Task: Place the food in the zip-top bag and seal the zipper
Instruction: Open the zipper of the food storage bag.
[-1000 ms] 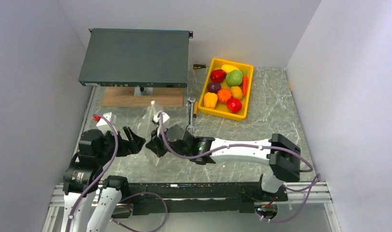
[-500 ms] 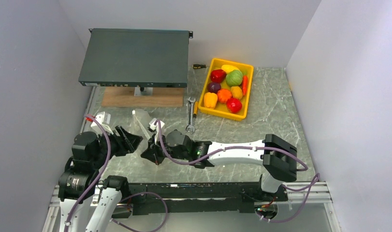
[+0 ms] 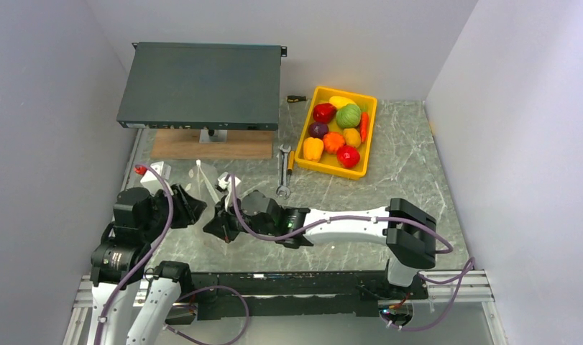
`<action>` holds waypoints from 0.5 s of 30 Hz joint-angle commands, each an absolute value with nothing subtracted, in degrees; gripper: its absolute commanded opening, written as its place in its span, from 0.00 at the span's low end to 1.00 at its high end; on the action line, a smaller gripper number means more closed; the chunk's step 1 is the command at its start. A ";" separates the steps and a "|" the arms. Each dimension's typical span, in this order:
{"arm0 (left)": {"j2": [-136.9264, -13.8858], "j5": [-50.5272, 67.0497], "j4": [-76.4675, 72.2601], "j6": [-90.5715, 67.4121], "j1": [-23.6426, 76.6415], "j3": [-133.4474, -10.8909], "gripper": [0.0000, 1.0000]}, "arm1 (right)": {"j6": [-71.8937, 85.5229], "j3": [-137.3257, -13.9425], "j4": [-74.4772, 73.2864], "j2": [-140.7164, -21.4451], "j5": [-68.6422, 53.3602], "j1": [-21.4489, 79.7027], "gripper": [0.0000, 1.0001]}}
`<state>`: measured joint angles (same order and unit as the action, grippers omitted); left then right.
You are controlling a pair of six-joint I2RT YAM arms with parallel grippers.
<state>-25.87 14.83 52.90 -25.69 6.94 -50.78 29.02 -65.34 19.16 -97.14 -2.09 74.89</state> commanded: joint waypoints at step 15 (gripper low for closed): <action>-24.52 8.22 50.53 -23.20 6.68 -46.44 0.00 | 30.48 -75.58 9.94 -99.81 5.24 76.05 0.28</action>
